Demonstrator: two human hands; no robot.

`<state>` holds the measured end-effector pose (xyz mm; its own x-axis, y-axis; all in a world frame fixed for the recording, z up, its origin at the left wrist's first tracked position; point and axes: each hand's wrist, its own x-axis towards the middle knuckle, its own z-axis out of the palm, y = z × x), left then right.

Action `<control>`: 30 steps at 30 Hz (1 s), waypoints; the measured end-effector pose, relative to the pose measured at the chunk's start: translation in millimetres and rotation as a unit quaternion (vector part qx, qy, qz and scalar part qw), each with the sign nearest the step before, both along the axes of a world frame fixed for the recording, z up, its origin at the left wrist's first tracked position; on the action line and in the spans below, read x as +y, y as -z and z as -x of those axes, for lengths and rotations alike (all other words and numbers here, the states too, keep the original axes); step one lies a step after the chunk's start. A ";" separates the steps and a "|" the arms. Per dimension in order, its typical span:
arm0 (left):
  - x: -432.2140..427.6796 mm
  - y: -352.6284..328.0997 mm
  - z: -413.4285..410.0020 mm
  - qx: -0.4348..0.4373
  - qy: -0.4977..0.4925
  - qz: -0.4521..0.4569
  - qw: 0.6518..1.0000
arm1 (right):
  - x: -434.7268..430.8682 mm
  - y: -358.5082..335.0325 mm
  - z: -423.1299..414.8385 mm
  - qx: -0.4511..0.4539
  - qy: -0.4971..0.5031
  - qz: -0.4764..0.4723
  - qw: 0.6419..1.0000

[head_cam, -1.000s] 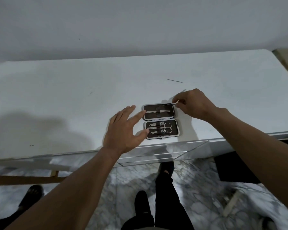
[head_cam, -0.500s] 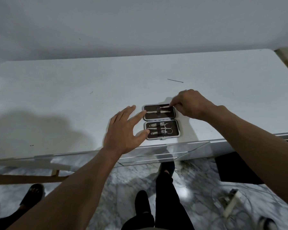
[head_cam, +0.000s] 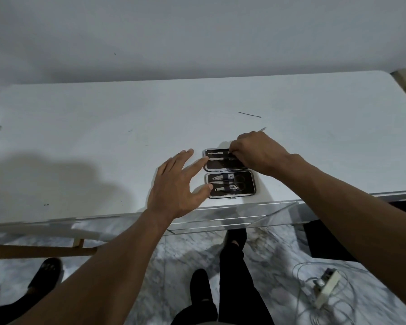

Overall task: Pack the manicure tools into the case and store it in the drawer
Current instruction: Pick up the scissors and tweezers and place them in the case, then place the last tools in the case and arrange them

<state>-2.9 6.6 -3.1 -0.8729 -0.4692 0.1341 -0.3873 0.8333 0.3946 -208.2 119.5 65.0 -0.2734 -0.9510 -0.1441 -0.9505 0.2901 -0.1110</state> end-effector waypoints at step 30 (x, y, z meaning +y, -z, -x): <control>0.0 -3.5 -0.6 -0.005 -0.001 -0.019 1.000 | -5.8 -7.3 21.3 -0.045 0.124 0.072 0.989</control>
